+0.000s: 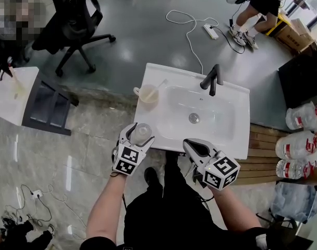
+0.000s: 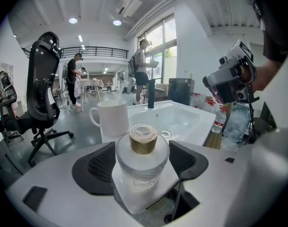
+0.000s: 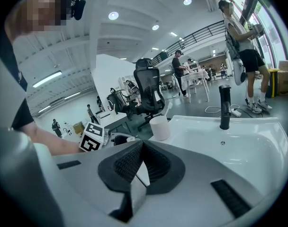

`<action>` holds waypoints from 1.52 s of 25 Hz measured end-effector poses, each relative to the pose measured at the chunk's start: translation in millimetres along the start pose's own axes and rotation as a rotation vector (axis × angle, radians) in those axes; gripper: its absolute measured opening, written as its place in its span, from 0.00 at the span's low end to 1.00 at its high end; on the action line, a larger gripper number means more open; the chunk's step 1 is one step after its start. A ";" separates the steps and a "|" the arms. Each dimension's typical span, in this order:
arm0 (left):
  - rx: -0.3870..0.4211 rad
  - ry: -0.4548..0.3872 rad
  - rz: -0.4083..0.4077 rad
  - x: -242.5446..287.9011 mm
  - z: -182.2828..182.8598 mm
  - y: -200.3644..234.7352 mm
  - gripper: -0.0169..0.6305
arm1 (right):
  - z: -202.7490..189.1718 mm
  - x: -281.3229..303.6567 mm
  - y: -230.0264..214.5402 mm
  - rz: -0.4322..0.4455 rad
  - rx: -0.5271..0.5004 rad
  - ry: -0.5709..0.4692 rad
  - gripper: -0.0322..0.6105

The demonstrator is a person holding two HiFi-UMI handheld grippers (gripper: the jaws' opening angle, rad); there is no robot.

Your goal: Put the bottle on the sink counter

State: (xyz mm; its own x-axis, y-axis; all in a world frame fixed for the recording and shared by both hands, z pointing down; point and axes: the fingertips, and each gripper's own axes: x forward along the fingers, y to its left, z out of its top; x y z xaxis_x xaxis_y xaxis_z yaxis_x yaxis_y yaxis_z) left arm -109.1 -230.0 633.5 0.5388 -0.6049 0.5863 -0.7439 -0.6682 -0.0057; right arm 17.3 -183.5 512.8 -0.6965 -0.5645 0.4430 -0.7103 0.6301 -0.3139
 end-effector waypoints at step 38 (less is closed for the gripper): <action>0.033 -0.191 0.060 -109.3 115.0 -8.0 0.54 | 62.3 -31.2 23.2 0.002 -0.077 -0.105 0.07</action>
State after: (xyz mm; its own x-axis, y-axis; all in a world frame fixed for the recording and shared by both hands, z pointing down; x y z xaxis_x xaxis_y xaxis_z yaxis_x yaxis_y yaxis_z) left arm -116.7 -208.3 476.4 0.5610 -0.7133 0.4202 -0.7654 -0.6402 -0.0649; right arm 16.1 -184.5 439.4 -0.7079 -0.6129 0.3511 -0.7015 0.6683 -0.2476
